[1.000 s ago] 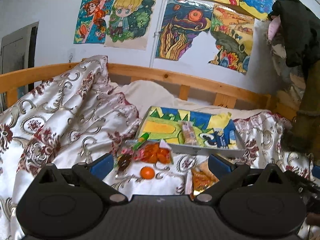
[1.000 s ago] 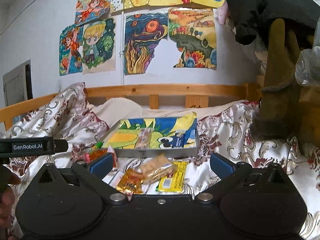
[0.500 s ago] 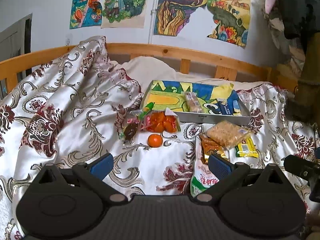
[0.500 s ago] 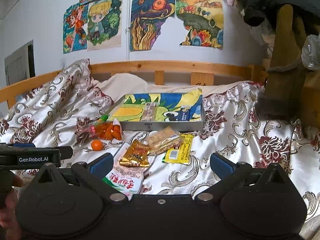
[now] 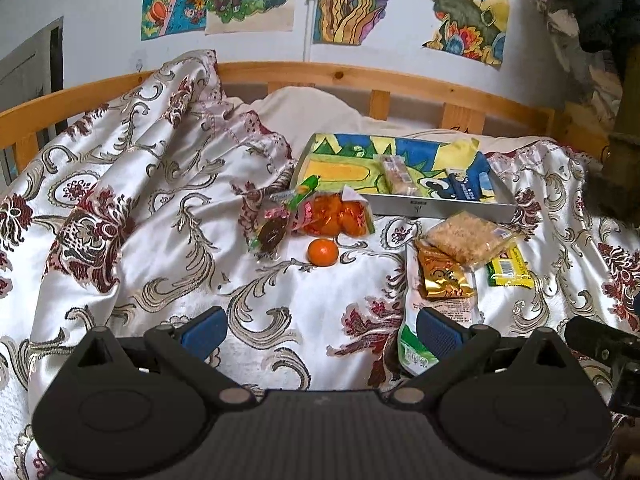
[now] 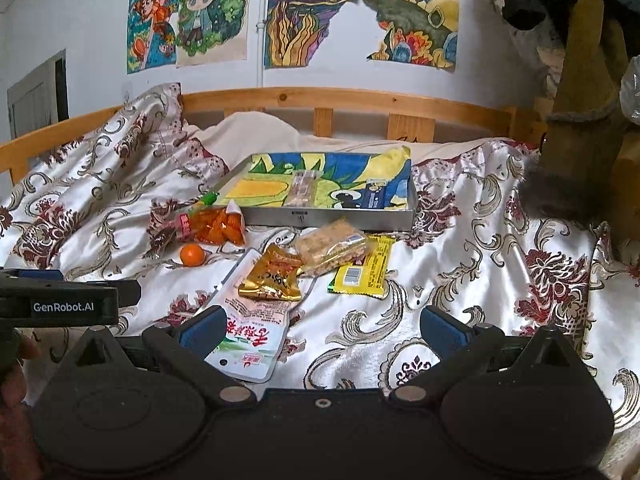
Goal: Organize snacks
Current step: 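Withdraw both open grippers from the tray back over the remaining snacks, then lower the right gripper onto the gold snack bag and close it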
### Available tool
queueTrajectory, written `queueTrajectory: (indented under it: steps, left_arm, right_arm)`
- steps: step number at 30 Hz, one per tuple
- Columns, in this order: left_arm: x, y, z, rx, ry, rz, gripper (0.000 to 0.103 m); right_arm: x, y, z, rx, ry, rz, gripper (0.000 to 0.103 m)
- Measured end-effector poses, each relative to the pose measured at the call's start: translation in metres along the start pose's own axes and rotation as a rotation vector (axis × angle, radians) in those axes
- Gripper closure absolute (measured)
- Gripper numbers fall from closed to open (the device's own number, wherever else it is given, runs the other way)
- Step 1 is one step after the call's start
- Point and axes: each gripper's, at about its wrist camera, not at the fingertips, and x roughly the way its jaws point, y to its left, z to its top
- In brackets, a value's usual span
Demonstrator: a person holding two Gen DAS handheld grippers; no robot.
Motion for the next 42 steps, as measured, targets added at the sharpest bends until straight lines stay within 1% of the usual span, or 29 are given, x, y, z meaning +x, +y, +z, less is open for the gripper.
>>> queueTrajectory:
  steps: [5, 9, 13, 18, 22, 25, 31, 37, 40, 42]
  left_arm:
    - [0.005, -0.003, -0.001, 0.050, 0.033, 0.000, 0.001]
    - [0.010, -0.002, -0.004, 0.054, 0.054, 0.002, 0.001]
    - [0.015, 0.002, -0.004, 0.056, 0.073, 0.011, 0.001]
    - [0.020, 0.005, -0.005, 0.085, 0.085, 0.018, 0.001]
    - [0.025, 0.006, -0.006, 0.096, 0.097, 0.015, 0.001]
    - [0.028, 0.007, -0.006, 0.095, 0.108, 0.001, 0.001]
    - [0.035, 0.006, -0.003, 0.111, 0.115, -0.033, 0.001]
    - [0.047, 0.000, -0.007, 0.162, 0.142, -0.079, 0.001]
    - [0.049, -0.001, -0.008, 0.179, 0.122, -0.084, 0.001]
    - [0.052, -0.001, -0.007, 0.187, 0.113, -0.108, 0.001]
  right_arm:
    - [0.006, 0.001, -0.001, -0.009, 0.032, -0.008, 0.001]
    - [0.013, 0.003, -0.002, -0.014, 0.063, -0.006, 0.001]
    - [0.018, 0.005, -0.003, -0.021, 0.091, 0.004, 0.001]
    - [0.024, 0.011, -0.005, -0.039, 0.126, 0.032, 0.001]
    - [0.027, 0.014, -0.004, -0.049, 0.139, 0.047, 0.001]
    - [0.030, 0.014, -0.002, -0.050, 0.157, 0.057, 0.001]
    - [0.039, 0.011, 0.008, -0.054, 0.181, 0.118, 0.001]
    - [0.056, 0.000, 0.025, -0.057, 0.165, 0.148, 0.001]
    - [0.069, -0.007, 0.032, -0.067, 0.167, 0.154, 0.001]
    - [0.079, -0.010, 0.035, -0.087, 0.176, 0.162, 0.001]
